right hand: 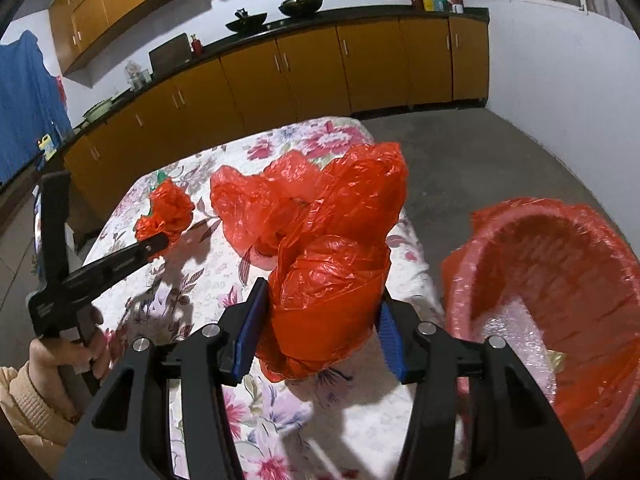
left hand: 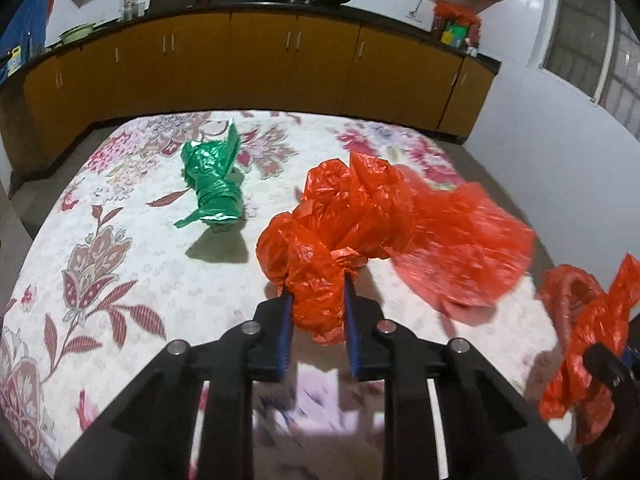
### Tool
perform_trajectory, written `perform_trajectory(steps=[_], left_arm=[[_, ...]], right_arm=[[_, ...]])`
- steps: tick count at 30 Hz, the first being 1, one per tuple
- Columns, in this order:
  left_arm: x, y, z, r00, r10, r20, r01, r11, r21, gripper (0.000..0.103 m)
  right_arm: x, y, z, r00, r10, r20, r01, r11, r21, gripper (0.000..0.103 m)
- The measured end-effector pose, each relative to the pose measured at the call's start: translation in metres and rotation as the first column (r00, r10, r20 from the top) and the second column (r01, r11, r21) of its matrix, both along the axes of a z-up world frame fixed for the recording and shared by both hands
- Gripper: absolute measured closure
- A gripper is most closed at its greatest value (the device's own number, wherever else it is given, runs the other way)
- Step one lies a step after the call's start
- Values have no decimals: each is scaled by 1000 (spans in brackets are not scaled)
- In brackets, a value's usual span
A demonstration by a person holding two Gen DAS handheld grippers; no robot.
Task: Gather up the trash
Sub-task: 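Carry both orange bags over the bin and open both tools to drop them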
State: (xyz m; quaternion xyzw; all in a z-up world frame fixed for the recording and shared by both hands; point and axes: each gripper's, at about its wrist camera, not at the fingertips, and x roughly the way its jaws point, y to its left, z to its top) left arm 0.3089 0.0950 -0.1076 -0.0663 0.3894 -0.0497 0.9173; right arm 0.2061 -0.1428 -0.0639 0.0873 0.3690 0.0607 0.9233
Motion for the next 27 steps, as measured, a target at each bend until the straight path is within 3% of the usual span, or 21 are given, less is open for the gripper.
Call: perform_trajectory(steps=[9, 27], left_arm=[[-47, -37, 37, 992, -111, 64, 113, 993, -34, 81], [-95, -125, 79, 937, -320, 142, 331, 941, -66, 81]], right_arm=[[-32, -32, 24, 996, -69, 61, 70, 997, -21, 51], [-83, -106, 55, 961, -240, 137, 247, 968, -38, 51]])
